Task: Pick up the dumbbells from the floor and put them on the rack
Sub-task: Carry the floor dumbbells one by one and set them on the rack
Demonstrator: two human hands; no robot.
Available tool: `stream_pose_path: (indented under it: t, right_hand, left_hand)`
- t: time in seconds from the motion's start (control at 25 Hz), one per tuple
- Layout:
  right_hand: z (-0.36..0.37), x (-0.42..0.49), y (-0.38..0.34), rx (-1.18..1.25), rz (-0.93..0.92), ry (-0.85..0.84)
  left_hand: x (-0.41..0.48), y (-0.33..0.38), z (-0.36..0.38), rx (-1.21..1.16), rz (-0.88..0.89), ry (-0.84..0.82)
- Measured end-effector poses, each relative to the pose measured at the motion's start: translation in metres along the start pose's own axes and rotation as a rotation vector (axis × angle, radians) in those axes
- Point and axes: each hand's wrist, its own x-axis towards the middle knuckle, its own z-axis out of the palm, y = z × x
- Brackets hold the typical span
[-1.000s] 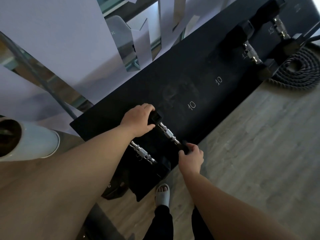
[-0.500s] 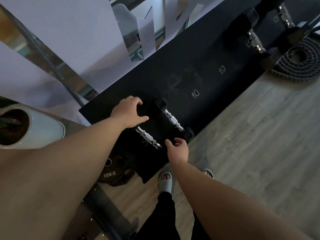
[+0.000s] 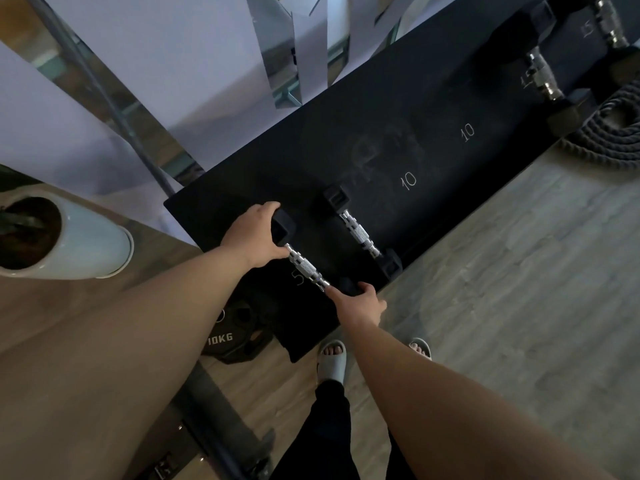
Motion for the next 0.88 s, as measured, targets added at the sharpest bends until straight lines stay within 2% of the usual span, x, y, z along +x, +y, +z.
stream_pose_path:
  t: [0.16, 0.52, 0.72, 0.88]
  right_hand:
    - [0.004, -0.001, 0.005, 0.033, -0.013, 0.053]
    - [-0.004, -0.008, -0.005, 0.11, 0.029, 0.065]
    - [-0.028, -0.032, -0.019, 0.141, -0.031, 0.078]
    - [-0.062, -0.037, -0.062, 0.172, -0.081, 0.099]
  left_hand:
    - [0.004, 0.0, -0.001, -0.003, -0.095, -0.039]
    - [-0.007, 0.001, -0.006, 0.0, -0.073, 0.019]
    - [-0.017, 0.033, -0.05, 0.07, -0.033, 0.002]
    - [-0.008, 0.078, -0.097, 0.128, 0.031, 0.039]
